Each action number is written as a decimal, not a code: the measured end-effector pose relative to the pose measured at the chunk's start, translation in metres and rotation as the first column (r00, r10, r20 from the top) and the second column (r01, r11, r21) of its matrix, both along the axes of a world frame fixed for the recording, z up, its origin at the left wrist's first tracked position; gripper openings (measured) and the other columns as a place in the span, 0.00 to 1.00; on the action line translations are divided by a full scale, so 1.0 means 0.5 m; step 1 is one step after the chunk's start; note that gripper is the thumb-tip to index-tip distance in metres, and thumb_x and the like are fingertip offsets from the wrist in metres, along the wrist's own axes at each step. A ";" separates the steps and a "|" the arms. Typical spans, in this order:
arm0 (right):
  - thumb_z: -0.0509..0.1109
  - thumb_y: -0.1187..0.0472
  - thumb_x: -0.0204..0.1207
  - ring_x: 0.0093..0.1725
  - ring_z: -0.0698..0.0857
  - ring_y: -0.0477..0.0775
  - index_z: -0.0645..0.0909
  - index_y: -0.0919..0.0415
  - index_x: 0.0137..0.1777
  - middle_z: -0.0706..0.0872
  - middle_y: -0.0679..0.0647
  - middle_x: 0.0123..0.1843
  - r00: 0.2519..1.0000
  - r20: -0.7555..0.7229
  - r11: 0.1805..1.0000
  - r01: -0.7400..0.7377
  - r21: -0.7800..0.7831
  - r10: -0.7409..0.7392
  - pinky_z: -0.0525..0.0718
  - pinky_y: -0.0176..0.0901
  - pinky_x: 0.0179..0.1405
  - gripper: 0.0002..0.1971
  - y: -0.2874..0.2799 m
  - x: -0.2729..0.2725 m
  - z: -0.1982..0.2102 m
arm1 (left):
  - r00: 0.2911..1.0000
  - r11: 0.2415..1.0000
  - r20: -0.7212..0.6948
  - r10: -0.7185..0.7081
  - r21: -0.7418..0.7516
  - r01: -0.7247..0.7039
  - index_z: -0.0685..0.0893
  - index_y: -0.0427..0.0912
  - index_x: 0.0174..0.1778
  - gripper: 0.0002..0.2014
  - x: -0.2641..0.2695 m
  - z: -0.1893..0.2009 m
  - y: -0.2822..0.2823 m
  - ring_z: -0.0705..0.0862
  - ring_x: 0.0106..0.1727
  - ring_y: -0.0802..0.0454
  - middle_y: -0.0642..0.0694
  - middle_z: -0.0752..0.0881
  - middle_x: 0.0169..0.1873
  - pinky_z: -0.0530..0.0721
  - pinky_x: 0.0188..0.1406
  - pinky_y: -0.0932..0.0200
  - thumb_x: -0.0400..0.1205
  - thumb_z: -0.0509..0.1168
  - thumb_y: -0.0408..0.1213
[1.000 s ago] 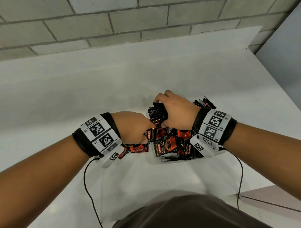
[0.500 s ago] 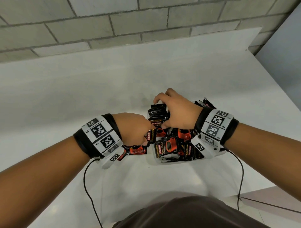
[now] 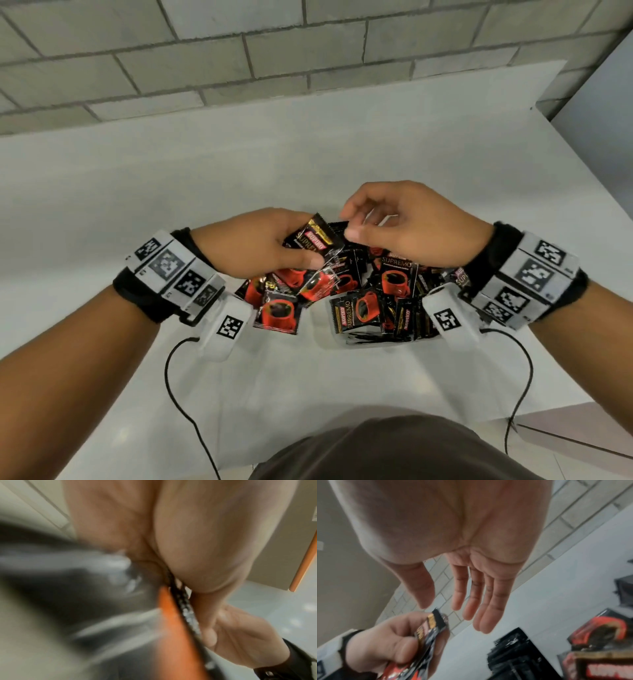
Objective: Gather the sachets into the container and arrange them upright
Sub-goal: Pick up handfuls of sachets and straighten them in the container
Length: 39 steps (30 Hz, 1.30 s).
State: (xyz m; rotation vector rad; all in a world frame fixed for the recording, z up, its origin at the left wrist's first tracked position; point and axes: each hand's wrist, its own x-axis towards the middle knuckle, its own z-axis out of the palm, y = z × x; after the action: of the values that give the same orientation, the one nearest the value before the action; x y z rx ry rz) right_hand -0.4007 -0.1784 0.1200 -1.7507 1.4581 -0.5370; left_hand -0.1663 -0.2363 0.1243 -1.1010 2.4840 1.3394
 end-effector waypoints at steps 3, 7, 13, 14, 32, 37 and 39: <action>0.82 0.50 0.71 0.40 0.92 0.54 0.86 0.53 0.53 0.91 0.51 0.44 0.993 0.116 0.999 0.007 0.035 -0.011 0.91 0.57 0.49 0.15 0.007 0.025 0.000 | 0.991 0.999 -0.129 0.046 0.027 -0.043 0.86 0.59 0.57 0.11 -0.022 -0.003 0.016 0.91 0.51 0.62 0.59 0.92 0.50 0.85 0.54 0.66 0.80 0.75 0.49; 0.81 0.60 0.74 0.34 0.93 0.61 0.82 0.63 0.52 0.92 0.59 0.42 0.966 0.233 0.993 0.098 0.063 -0.110 0.91 0.70 0.43 0.13 0.004 0.013 -0.017 | 0.974 0.991 -0.207 0.096 0.106 -0.075 0.85 0.49 0.66 0.25 -0.030 -0.006 0.026 0.91 0.58 0.53 0.52 0.92 0.56 0.87 0.64 0.48 0.74 0.79 0.48; 0.78 0.64 0.78 0.34 0.93 0.62 0.81 0.60 0.53 0.93 0.56 0.48 0.952 0.240 0.981 0.181 0.068 -0.192 0.89 0.71 0.45 0.09 0.006 -0.009 -0.027 | 0.963 0.980 -0.222 0.154 0.157 -0.120 0.82 0.49 0.68 0.27 -0.009 -0.035 0.028 0.90 0.62 0.52 0.53 0.91 0.60 0.84 0.70 0.41 0.75 0.82 0.38; 0.78 0.64 0.78 0.33 0.93 0.63 0.81 0.60 0.52 0.93 0.55 0.50 0.944 0.247 0.976 0.208 0.063 -0.217 0.89 0.73 0.45 0.08 0.005 -0.014 -0.028 | 0.955 0.975 -0.233 0.184 0.167 -0.147 0.82 0.49 0.69 0.26 -0.006 -0.039 0.027 0.90 0.62 0.51 0.51 0.92 0.60 0.84 0.69 0.40 0.76 0.82 0.38; 0.81 0.60 0.75 0.25 0.86 0.51 0.83 0.62 0.50 0.92 0.53 0.41 0.921 0.297 0.965 0.263 -0.003 -0.251 0.85 0.46 0.24 0.11 0.006 0.019 -0.030 | 0.913 0.955 -0.321 0.250 0.236 -0.178 0.86 0.44 0.67 0.27 -0.022 -0.033 0.048 0.93 0.52 0.57 0.53 0.94 0.53 0.87 0.50 0.67 0.71 0.83 0.30; 0.79 0.56 0.77 0.25 0.83 0.39 0.82 0.58 0.50 0.88 0.47 0.35 0.910 0.306 0.957 0.289 0.013 -0.279 0.80 0.36 0.28 0.10 0.007 0.020 -0.046 | 0.886 0.949 -0.366 0.285 0.238 -0.207 0.84 0.45 0.69 0.30 -0.038 -0.041 0.056 0.92 0.57 0.55 0.52 0.94 0.55 0.88 0.61 0.58 0.70 0.84 0.32; 0.76 0.58 0.80 0.26 0.83 0.35 0.85 0.58 0.55 0.89 0.43 0.36 0.930 0.283 0.970 0.243 0.012 -0.236 0.78 0.28 0.30 0.08 0.007 0.015 -0.042 | 0.885 0.946 -0.360 0.296 0.239 -0.219 0.84 0.45 0.68 0.30 -0.039 -0.040 0.054 0.93 0.56 0.54 0.52 0.94 0.54 0.89 0.59 0.58 0.69 0.85 0.32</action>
State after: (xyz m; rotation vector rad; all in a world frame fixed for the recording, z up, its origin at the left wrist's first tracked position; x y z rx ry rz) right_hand -0.3930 -0.1748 0.0992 -1.4488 1.4703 -0.8972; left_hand -0.1855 -0.2091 0.1045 -1.2587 2.4459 2.0124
